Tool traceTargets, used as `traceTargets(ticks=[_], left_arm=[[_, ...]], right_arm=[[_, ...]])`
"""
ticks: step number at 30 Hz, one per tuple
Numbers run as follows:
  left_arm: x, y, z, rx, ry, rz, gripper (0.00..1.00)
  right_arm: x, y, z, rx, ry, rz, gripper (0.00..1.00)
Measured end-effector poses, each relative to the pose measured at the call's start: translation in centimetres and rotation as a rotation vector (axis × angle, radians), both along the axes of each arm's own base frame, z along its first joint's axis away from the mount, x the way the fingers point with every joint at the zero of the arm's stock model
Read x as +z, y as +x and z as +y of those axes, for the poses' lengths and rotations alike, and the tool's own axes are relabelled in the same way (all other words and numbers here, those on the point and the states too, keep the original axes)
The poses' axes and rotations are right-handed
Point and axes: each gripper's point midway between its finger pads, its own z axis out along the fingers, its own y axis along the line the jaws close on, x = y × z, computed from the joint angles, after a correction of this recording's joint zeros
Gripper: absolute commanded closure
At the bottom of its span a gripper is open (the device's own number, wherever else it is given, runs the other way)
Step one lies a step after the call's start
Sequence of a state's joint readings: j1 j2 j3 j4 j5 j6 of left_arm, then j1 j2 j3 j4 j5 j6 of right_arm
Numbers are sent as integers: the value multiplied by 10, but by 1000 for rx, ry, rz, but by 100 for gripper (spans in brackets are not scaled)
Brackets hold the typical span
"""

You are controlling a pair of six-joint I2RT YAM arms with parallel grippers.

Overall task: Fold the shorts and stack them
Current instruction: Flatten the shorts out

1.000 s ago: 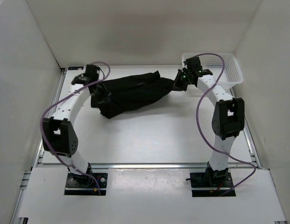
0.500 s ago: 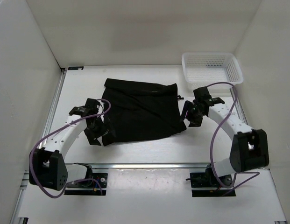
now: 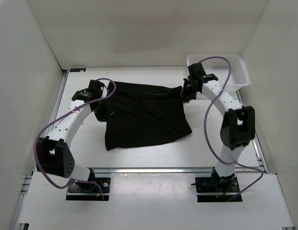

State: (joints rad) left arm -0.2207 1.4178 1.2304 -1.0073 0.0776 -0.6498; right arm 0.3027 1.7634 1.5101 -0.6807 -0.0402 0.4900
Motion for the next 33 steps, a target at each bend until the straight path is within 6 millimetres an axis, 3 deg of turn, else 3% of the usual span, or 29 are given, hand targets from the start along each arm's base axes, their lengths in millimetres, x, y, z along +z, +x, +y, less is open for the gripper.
traceTargets(ticks=[3,4,5,6,7,9,14,18,20,21,22,23,24,29,33], left_arm=[[-12,1,-1,-2,9,39,89],[-13,1,-1,-3,9,42,89],[-13,2,-1,-5,9,41,88],[-13,2,-1,-6,10,39,88],[-12,2,-1,-9,10,37,87],[-13,2,-1,-14,13,36,87],[-14,2,-1,-26,17,40,86],[-18,2,-1,-35,23,51,86],[-20,3,-1,-38,25,59,86],[-21,3,-1,-41,27,62,86],[-22,4,-1,-42,28,64,86],[-22,4,-1,-42,28,65,86],[-21,5,1,-41,28,64,86],[-17,8,4,-40,23,57,86],[-17,7,7,-39,23,61,86]], right_arm=[[-24,35,16,14,-4,36,90],[-31,43,20,19,-8,50,83],[-37,52,26,26,-9,54,74],[-43,60,32,33,-10,56,48],[-48,64,37,42,-11,62,36],[-56,72,47,60,-11,70,21],[-69,88,71,95,6,77,19],[-77,103,82,89,22,76,33],[-81,112,85,82,27,70,52],[-83,116,86,77,30,71,65],[-84,120,87,69,34,69,87],[-85,123,88,71,34,64,96],[-85,124,89,61,36,65,100],[-79,133,87,26,36,39,100],[-61,153,91,-16,67,-31,100]])
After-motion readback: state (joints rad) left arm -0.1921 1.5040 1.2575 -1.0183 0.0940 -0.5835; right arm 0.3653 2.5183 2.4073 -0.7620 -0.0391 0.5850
